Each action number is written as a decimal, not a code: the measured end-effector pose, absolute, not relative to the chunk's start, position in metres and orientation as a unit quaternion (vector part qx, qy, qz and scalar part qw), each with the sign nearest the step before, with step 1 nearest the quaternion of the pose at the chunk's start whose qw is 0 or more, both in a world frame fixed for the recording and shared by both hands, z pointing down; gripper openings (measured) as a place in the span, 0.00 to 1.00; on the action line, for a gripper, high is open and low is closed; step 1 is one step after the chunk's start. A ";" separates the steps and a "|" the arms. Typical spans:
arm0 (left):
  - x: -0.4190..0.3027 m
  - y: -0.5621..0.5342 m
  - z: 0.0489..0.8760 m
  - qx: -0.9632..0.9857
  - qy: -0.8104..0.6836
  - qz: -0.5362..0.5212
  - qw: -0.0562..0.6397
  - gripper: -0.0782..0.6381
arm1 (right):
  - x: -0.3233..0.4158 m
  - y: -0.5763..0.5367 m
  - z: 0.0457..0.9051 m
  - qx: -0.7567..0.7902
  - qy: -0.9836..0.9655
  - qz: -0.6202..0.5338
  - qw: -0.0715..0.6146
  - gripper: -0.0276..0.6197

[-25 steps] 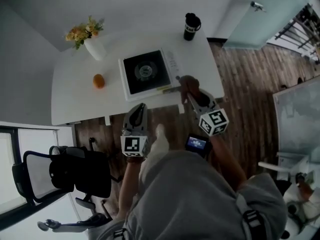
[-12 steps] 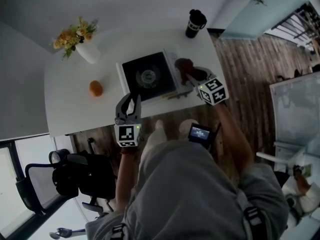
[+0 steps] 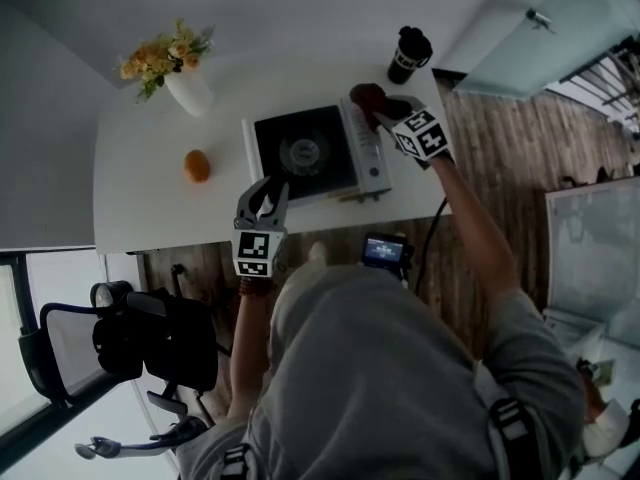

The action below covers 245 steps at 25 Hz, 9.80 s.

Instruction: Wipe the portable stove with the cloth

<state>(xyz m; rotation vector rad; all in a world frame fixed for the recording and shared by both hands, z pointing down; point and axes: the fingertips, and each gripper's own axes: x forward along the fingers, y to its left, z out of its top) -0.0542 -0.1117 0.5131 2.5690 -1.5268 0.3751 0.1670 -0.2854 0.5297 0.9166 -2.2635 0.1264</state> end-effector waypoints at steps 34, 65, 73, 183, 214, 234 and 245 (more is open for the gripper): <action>-0.046 -0.122 0.559 0.840 -0.494 0.218 0.056 0.24 | 0.123 -0.324 0.578 0.297 -0.841 0.107 0.438 0.34; -0.044 -0.120 0.563 0.844 -0.481 0.229 0.062 0.25 | 0.134 -0.252 0.579 0.292 -0.855 0.082 0.422 0.29; -0.045 -0.120 0.567 0.839 -0.483 0.246 0.051 0.25 | 0.139 -0.223 0.579 0.285 -0.860 0.080 0.416 0.29; -0.045 -0.123 0.570 0.850 -0.457 0.251 0.077 0.25 | 0.087 -0.223 0.578 0.281 -0.836 -0.030 0.471 0.19; -0.044 -0.126 0.574 0.842 -0.460 0.271 0.074 0.26 | 0.086 -0.151 0.578 0.160 -0.863 0.006 0.479 0.19; -0.044 -0.124 0.574 0.846 -0.455 0.265 0.079 0.26 | 0.094 -0.133 0.572 0.098 -0.899 0.032 0.425 0.22; -0.037 -0.121 0.570 0.865 -0.428 0.255 0.056 0.28 | 0.100 -0.163 0.574 0.199 -0.876 -0.035 0.438 0.23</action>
